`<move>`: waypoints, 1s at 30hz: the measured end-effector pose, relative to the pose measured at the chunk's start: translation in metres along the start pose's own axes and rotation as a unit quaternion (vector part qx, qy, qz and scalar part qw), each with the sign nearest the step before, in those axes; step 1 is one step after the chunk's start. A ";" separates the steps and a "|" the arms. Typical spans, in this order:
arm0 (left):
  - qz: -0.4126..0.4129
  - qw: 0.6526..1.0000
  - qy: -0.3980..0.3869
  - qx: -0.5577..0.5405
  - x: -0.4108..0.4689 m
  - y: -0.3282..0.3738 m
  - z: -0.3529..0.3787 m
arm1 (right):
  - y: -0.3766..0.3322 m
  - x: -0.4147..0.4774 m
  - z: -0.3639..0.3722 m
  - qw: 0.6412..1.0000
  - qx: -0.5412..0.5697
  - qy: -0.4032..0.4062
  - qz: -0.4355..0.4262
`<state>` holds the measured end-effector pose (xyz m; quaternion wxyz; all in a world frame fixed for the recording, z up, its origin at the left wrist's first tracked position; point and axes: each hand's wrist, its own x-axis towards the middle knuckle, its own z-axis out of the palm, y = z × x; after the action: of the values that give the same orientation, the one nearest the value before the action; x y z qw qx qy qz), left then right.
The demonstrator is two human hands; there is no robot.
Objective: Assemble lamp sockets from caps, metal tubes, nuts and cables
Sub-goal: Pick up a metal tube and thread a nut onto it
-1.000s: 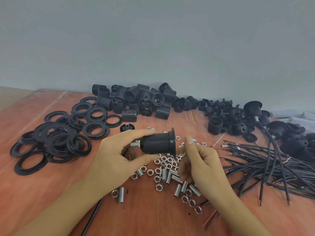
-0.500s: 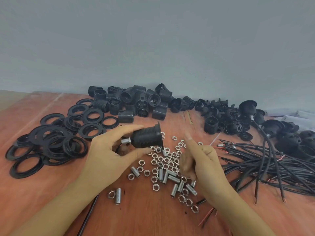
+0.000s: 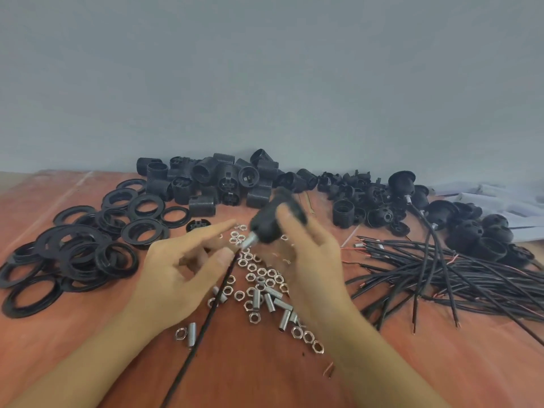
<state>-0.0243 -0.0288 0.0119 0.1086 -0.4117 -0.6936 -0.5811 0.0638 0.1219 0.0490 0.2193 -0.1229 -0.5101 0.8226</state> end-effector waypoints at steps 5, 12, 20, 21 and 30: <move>-0.008 1.000 0.013 0.014 0.003 -0.005 -0.005 | -0.083 0.052 -0.043 0.978 0.162 0.132 -0.006; 0.034 0.995 -0.001 0.099 0.005 -0.010 -0.005 | -0.121 0.112 -0.146 0.933 -0.139 0.324 -0.068; 0.032 0.983 -0.028 0.177 0.006 -0.017 -0.012 | -0.078 0.126 -0.185 0.820 -0.407 0.385 -0.117; 0.039 0.982 -0.030 0.184 0.006 -0.017 -0.013 | -0.074 0.124 -0.182 0.804 -0.439 0.385 -0.115; 0.287 0.894 -0.137 0.317 0.026 -0.009 -0.011 | -0.022 0.053 -0.076 0.745 -0.613 0.041 -0.261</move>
<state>-0.0504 -0.0268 0.0254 0.2996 -0.6116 -0.7010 -0.2117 0.0550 0.2157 0.0361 0.3233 -0.1265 -0.9072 0.2377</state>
